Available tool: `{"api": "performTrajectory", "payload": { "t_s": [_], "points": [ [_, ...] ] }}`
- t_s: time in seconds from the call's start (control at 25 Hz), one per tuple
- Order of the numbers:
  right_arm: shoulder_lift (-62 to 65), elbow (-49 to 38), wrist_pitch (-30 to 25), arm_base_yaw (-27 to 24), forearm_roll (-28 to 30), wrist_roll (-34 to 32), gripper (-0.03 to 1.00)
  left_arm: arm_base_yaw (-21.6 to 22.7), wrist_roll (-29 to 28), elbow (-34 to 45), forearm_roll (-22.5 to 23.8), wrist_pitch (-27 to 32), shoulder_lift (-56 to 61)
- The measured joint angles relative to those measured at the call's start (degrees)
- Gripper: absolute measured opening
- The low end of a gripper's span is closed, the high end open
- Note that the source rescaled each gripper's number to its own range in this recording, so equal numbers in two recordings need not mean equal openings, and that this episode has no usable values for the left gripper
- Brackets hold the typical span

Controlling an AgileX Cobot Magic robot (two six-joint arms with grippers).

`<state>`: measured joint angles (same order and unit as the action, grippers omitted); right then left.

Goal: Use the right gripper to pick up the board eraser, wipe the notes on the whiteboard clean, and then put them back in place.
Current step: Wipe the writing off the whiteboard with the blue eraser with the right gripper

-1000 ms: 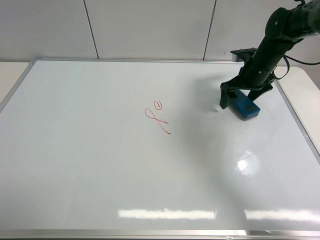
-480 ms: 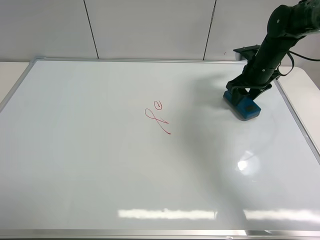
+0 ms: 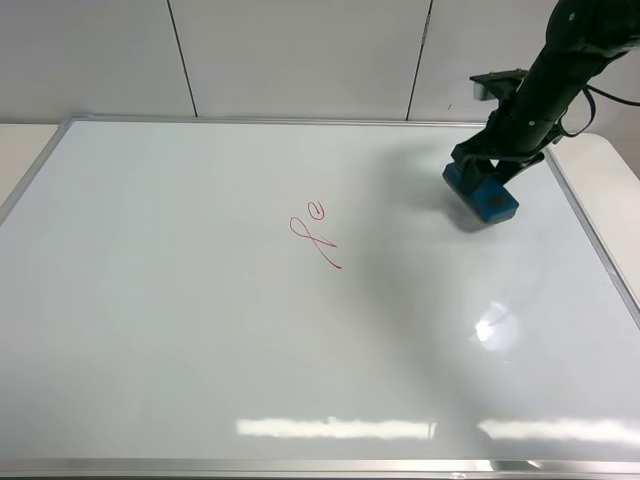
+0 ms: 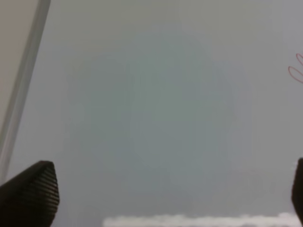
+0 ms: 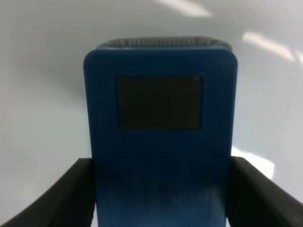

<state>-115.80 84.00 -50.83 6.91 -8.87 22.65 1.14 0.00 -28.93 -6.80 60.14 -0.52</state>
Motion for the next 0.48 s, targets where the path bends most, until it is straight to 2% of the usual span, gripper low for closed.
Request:
{"api": "performTrajectory", "payload": {
  "t_s": [0.24, 0.48],
  "points": [
    [1.9, 0.0, 0.0, 7.3, -0.9, -3.1, 0.05, 0.0, 0.0, 0.0, 0.0, 0.0, 0.0],
    [1.9, 0.0, 2.8, 19.1, -0.9, -9.3, 0.05, 0.0, 0.0, 0.0, 0.0, 0.0, 0.0]
  ]
}}
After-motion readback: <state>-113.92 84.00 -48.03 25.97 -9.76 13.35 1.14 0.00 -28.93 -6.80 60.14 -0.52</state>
